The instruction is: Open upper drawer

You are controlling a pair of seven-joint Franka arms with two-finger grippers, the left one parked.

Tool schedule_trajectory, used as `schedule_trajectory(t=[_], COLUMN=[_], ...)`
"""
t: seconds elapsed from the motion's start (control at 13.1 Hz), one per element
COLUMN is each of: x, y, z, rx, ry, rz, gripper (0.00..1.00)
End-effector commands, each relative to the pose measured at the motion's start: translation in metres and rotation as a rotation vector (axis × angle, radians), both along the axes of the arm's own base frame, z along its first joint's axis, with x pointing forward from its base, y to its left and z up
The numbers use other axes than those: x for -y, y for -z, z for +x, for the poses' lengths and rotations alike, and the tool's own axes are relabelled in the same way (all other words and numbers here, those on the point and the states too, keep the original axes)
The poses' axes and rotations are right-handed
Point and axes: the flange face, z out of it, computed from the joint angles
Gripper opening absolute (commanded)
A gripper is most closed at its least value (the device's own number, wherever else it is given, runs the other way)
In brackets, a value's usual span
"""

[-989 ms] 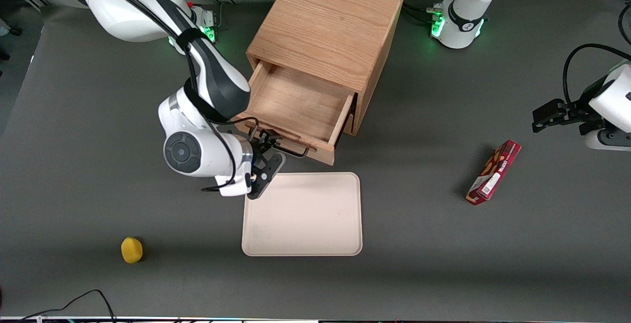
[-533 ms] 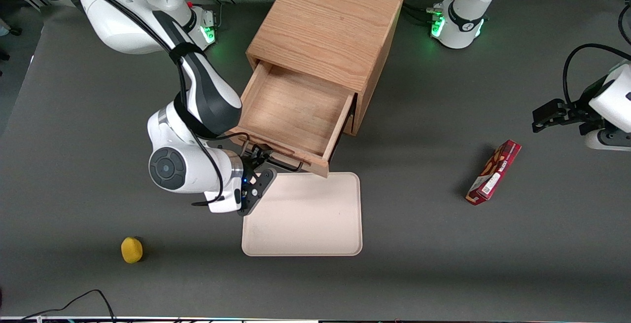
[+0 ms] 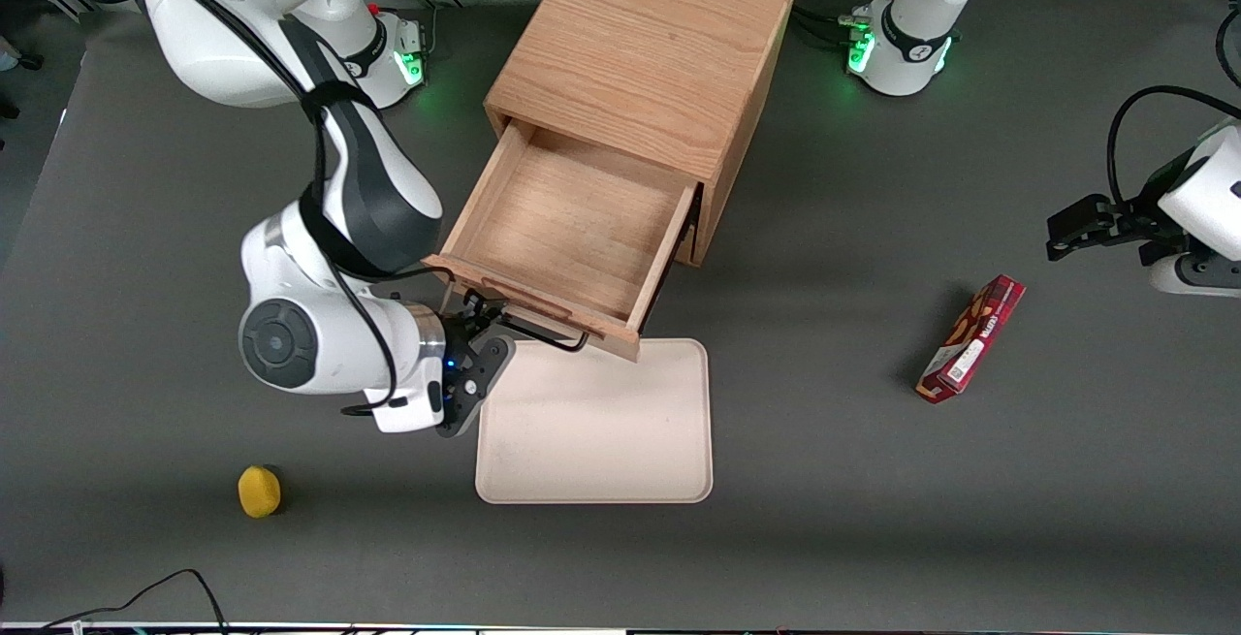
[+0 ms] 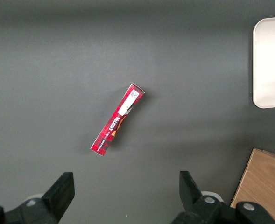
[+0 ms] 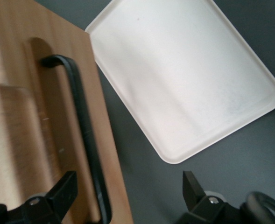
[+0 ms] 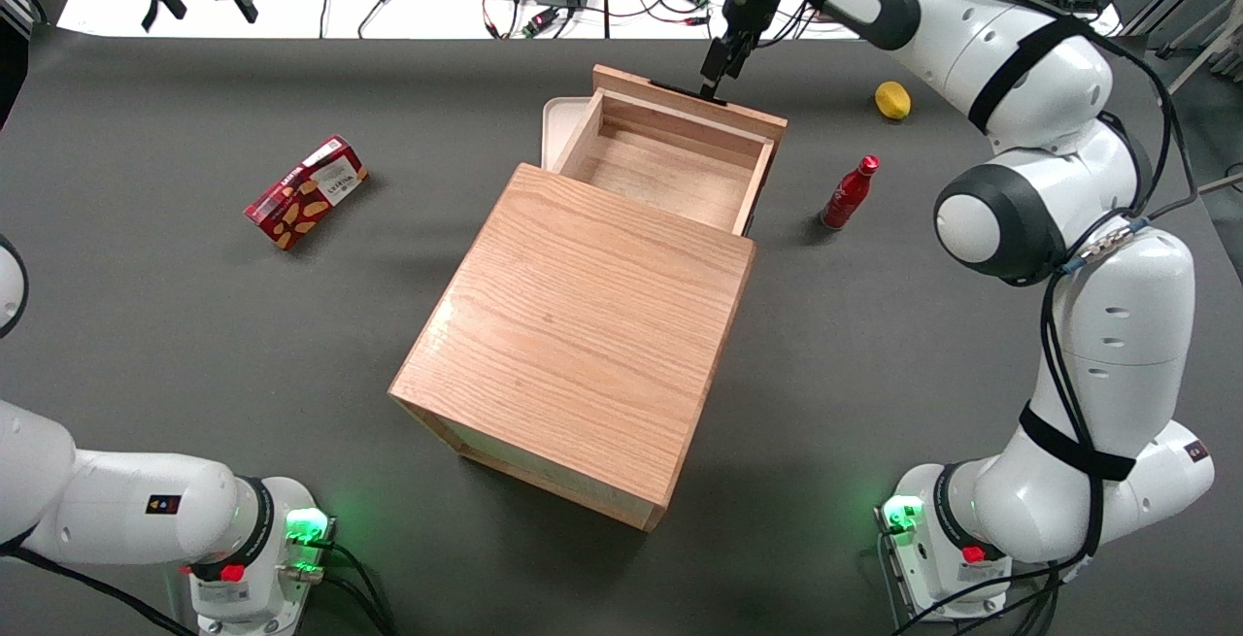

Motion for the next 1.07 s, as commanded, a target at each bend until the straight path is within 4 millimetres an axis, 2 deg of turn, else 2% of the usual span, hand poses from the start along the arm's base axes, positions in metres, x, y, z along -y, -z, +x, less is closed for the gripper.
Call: schedule_trajectory(t=[0.0, 0.08, 0.23, 0.3, 0.38, 0.53, 0.61, 0.84, 0.99], x=[0.007, 0.012, 0.028, 0.035, 0.049, 0.073, 0.094, 0.183, 0.236], y=[-0.092, -0.134, -0.192, -0.207, -0.226, -0.253, -0.264, -0.262, -0.239], z=[-0.021, -0.038, -0.06, -0.073, -0.086, -0.11, -0.122, -0.15, -0.166], rx=[0.064, 0.08, 0.133, 0.162, 0.207, 0.207, 0.194, 0.111, 0.093], ry=[0.022, 0.096, 0.236, 0.255, 0.346, 0.499, 0.53, 0.666, 0.755], rz=[0.002, -0.016, -0.049, -0.129, -0.219, -0.262, -0.28, -0.312, -0.275], gripper=[1.0, 1.0, 1.0, 1.0, 1.0, 1.0, 1.0, 1.0, 1.0])
